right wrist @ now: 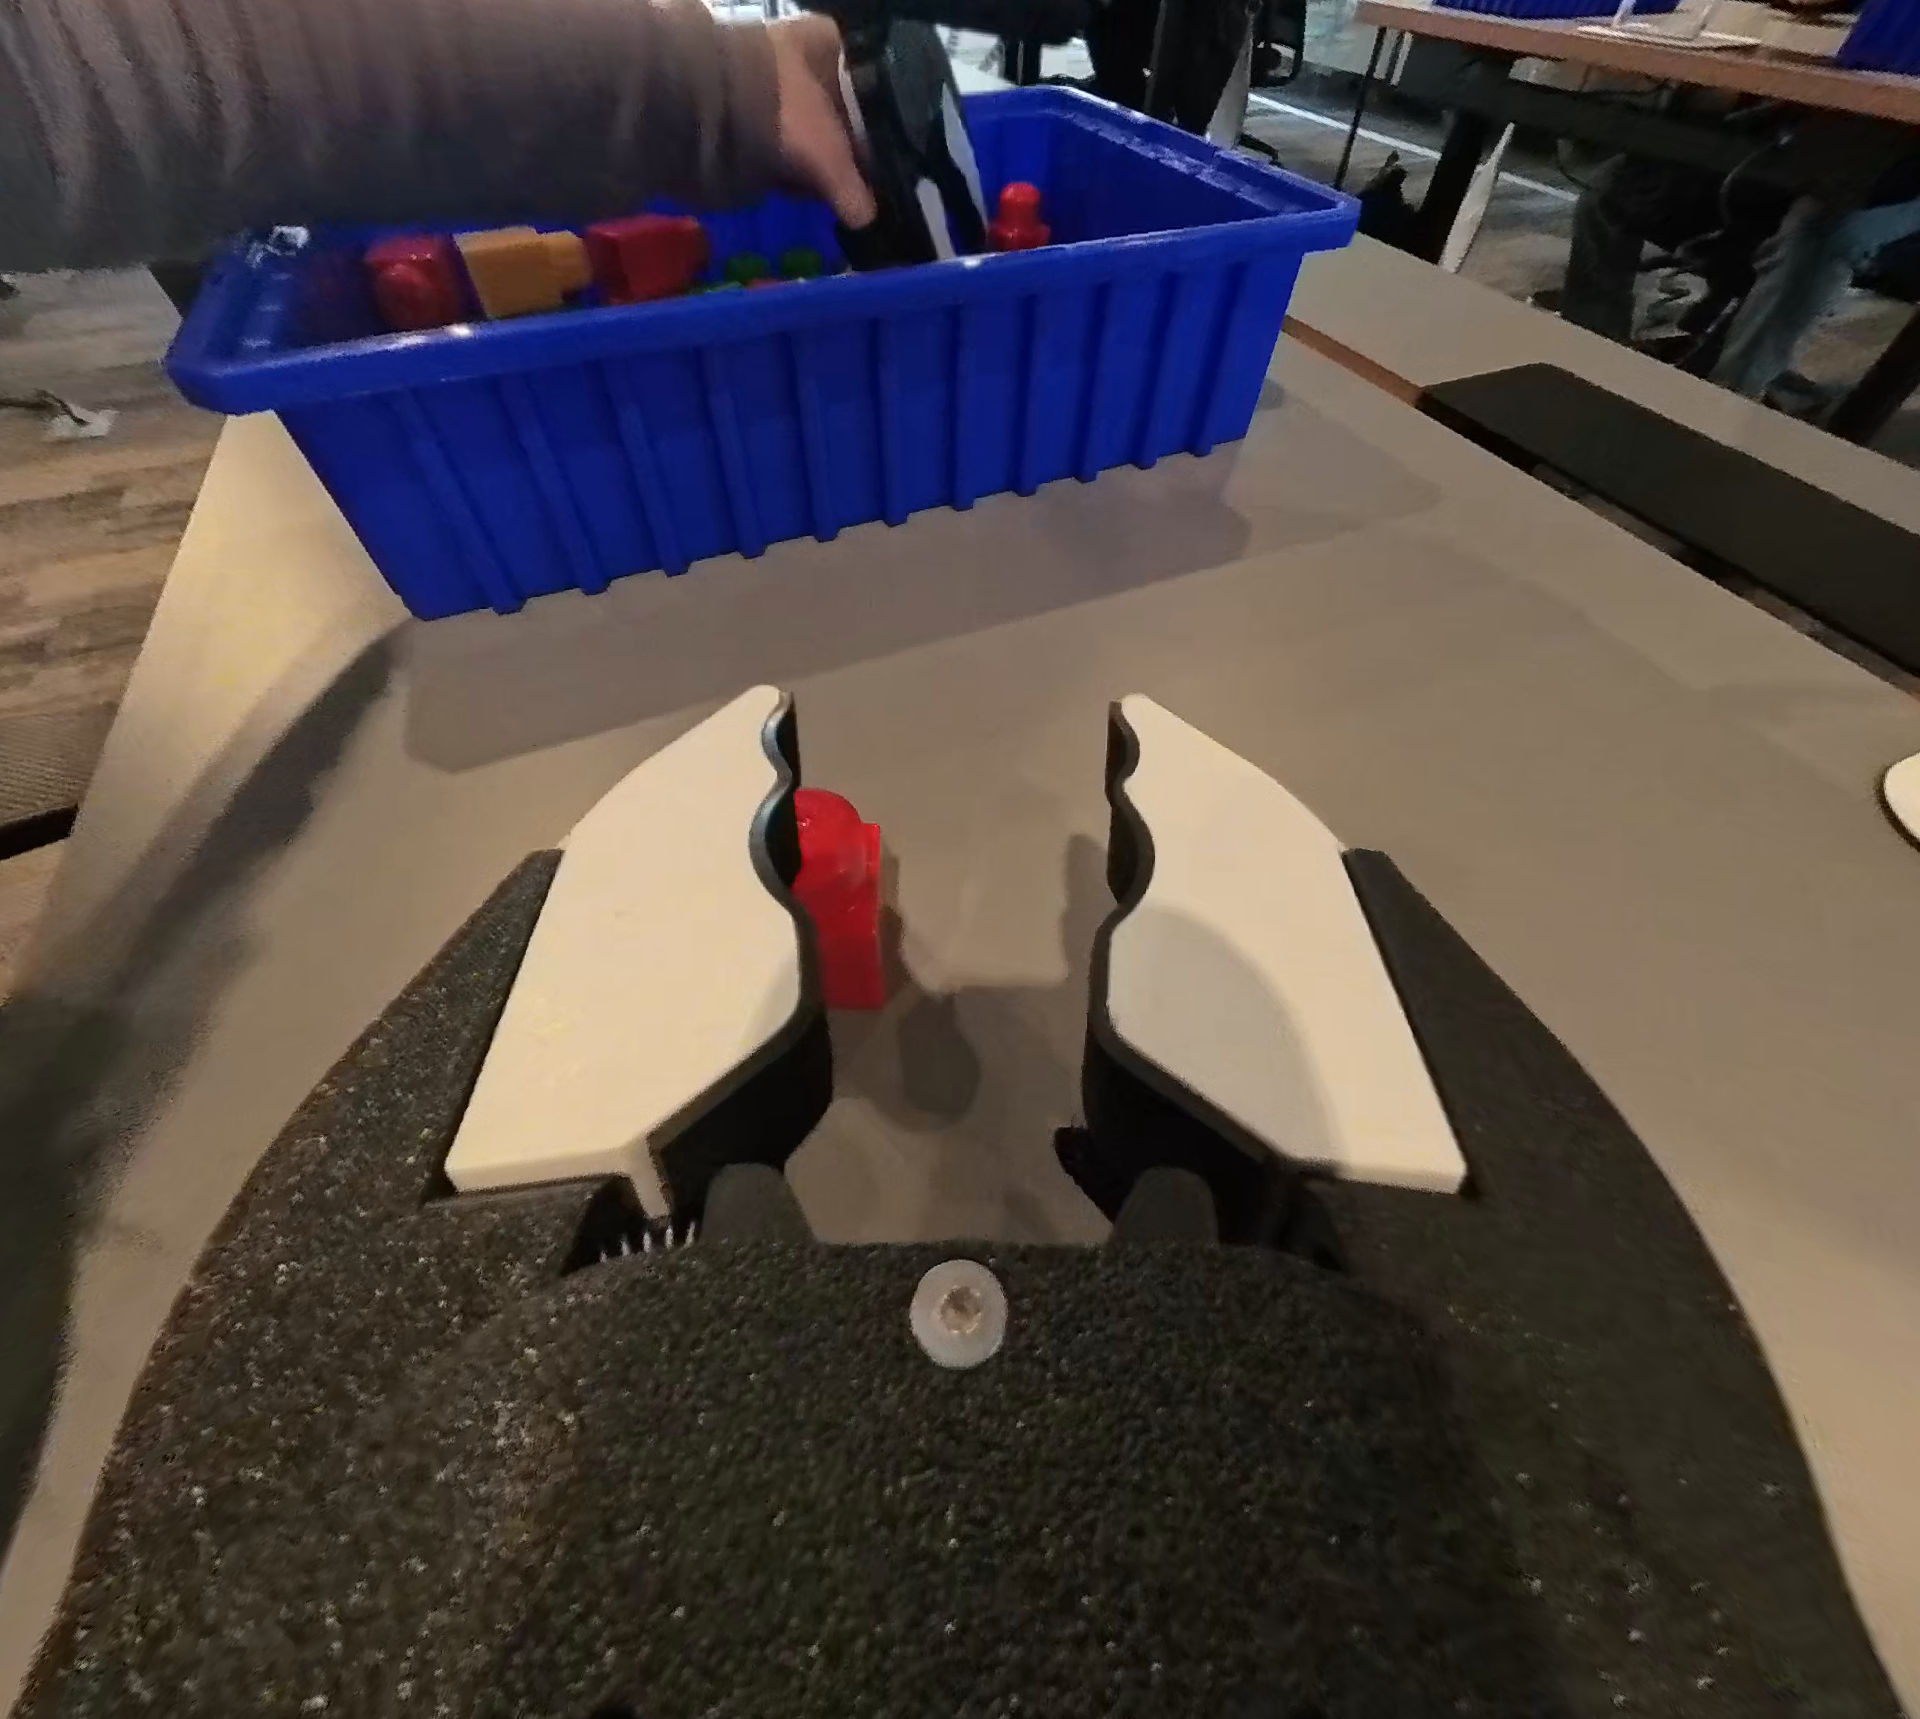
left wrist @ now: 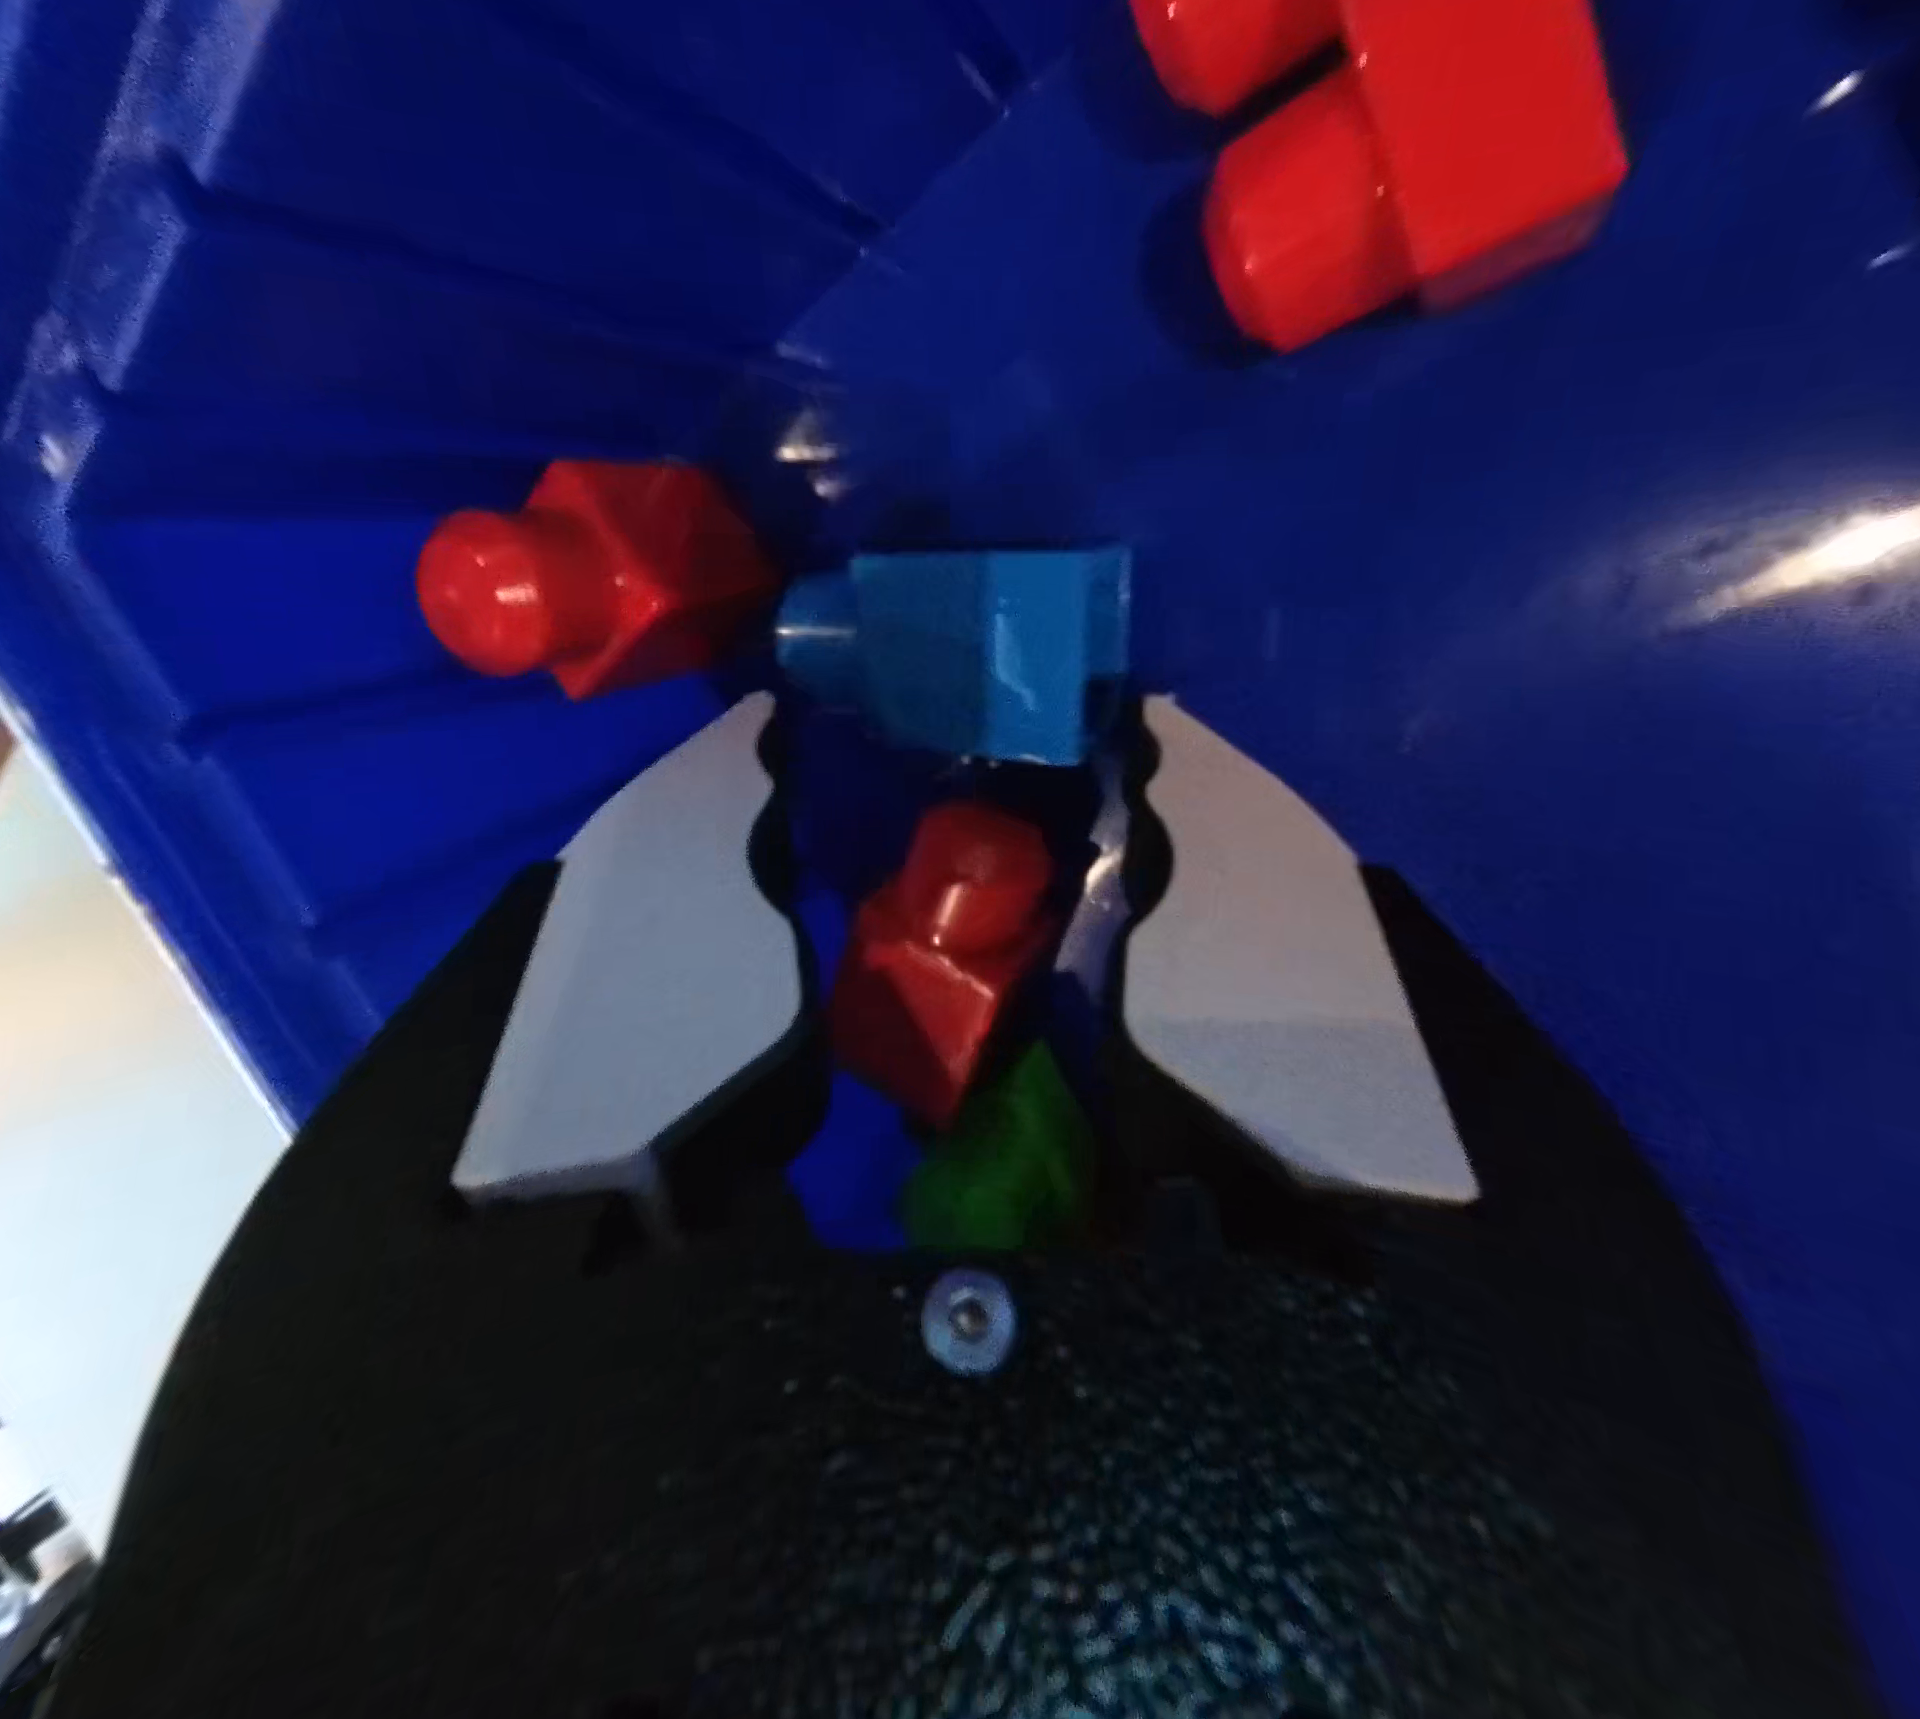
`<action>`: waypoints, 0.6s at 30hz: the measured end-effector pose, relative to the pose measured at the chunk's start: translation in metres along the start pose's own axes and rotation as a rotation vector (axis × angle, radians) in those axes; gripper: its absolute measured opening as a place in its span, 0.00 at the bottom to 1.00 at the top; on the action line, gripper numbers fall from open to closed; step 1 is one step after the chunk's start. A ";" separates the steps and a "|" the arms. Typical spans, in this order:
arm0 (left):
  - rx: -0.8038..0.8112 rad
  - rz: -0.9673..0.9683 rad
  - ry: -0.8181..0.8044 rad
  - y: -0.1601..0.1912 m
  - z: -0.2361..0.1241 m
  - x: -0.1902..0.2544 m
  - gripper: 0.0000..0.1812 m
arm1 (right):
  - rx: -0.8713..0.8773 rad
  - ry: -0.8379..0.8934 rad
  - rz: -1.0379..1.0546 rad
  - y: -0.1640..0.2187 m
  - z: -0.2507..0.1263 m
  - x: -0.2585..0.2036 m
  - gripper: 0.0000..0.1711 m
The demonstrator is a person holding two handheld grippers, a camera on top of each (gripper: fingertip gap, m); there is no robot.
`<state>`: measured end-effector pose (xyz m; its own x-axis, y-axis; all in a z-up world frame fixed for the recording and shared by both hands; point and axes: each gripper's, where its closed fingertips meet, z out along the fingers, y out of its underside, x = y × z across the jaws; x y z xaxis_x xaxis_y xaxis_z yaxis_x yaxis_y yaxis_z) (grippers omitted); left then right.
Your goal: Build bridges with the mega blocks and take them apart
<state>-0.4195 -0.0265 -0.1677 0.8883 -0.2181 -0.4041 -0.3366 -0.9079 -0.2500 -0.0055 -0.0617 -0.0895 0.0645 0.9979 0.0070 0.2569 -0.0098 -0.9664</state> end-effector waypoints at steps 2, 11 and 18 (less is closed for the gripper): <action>0.003 0.035 -0.063 -0.001 0.002 -0.006 0.25 | 0.007 -0.010 0.020 0.000 0.000 0.000 0.33; 0.392 0.231 -0.272 -0.050 -0.099 0.015 0.22 | 0.059 -0.017 0.087 -0.010 -0.007 0.004 0.33; 0.830 0.502 -0.301 -0.091 -0.239 0.132 0.22 | 0.127 -0.220 0.297 -0.058 0.005 -0.012 0.33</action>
<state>-0.1972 -0.0585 0.0120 0.5074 -0.3025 -0.8069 -0.8617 -0.1756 -0.4760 -0.0264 -0.0727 -0.0352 -0.0942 0.9427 -0.3201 0.1357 -0.3064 -0.9422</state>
